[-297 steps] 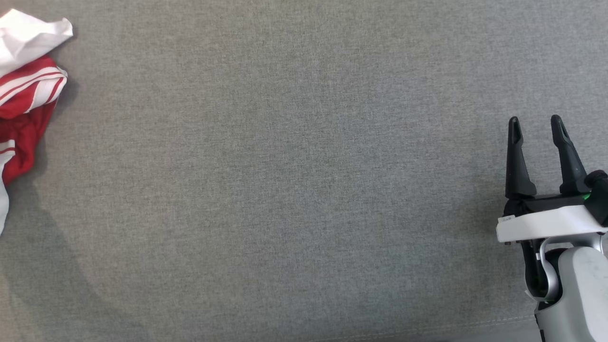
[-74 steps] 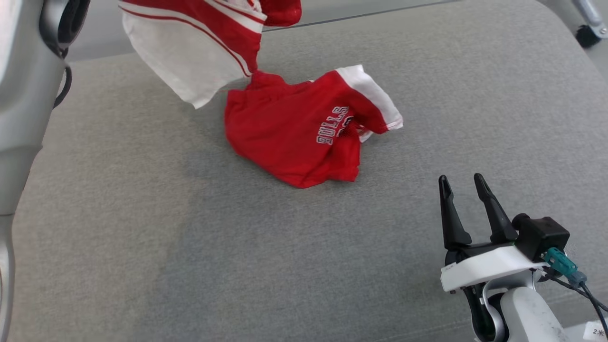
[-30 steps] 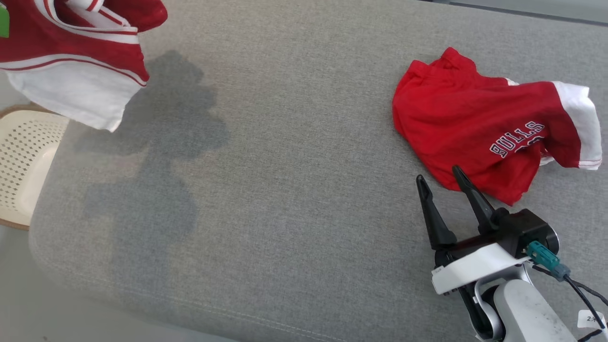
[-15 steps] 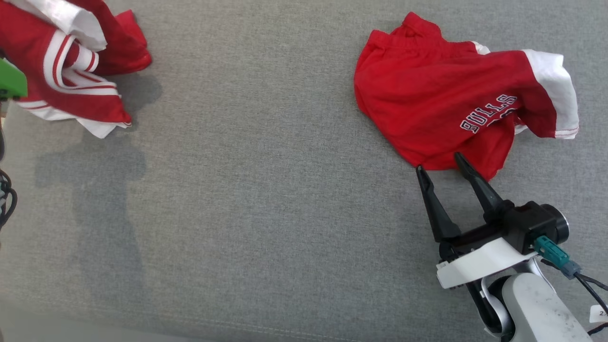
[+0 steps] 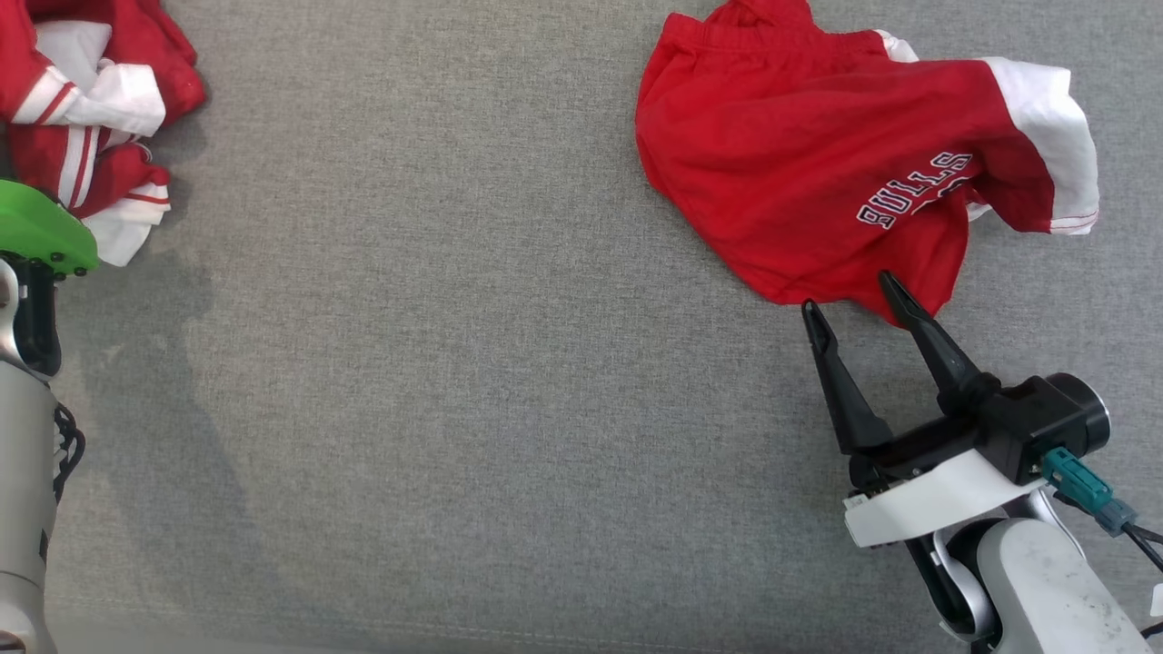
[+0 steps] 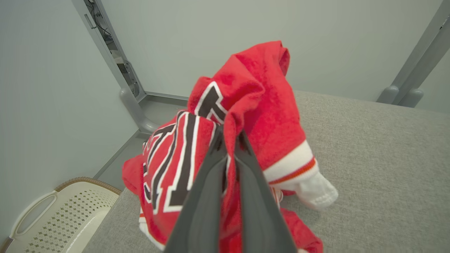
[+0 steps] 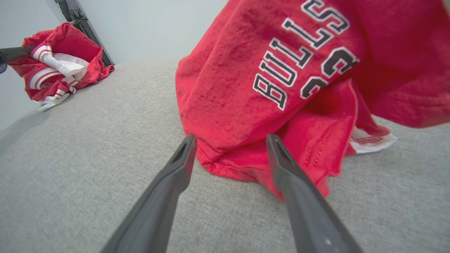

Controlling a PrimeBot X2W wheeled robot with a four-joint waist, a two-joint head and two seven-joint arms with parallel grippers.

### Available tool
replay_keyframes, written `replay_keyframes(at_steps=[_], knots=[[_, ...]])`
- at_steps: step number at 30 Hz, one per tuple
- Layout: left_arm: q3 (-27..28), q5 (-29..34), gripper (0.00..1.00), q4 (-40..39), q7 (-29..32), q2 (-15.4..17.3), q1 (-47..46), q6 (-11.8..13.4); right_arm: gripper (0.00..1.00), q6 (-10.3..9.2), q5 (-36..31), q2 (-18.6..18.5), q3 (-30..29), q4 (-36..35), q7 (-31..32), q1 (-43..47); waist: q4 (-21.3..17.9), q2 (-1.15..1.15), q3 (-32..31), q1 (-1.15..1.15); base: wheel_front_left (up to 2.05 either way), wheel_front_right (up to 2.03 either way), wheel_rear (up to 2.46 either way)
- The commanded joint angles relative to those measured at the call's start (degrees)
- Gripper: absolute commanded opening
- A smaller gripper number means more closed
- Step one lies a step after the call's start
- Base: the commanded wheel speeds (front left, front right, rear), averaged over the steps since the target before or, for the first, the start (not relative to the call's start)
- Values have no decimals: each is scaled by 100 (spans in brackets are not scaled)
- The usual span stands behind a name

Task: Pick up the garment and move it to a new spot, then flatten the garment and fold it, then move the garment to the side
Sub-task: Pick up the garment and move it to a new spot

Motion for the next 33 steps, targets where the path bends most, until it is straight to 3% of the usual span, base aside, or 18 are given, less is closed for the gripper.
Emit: replay_keyframes(at_steps=[1, 2, 14, 24, 33], knots=[[55, 37, 74, 15, -5, 9, 22, -14, 100, 0, -28, -37, -28, -54, 22, -2, 2, 0, 24, 0, 0, 0, 0], [94, 90, 100, -17, -4, 5, -2, -20, 100, 0, -33, -38, -45, -73, 27, 2, 10, 0, 25, 0, 0, 0, 0], [717, 1031, 100, -1568, -3, 92, 205, -1, 100, 0, 16, 144, -73, 177, -180, 35, -204, 0, -563, 0, 0, 0, 0], [619, 1401, 100, -2185, -3, -118, 509, -124, 100, 0, 115, 372, -171, 580, -404, -1, -787, 0, -1094, 0, 0, 0, 0], [466, 1492, 100, -2470, -4, -410, 1329, -139, 100, 0, 160, 569, -236, 906, -487, 100, -1324, 0, -1541, 0, 0, 0, 0]])
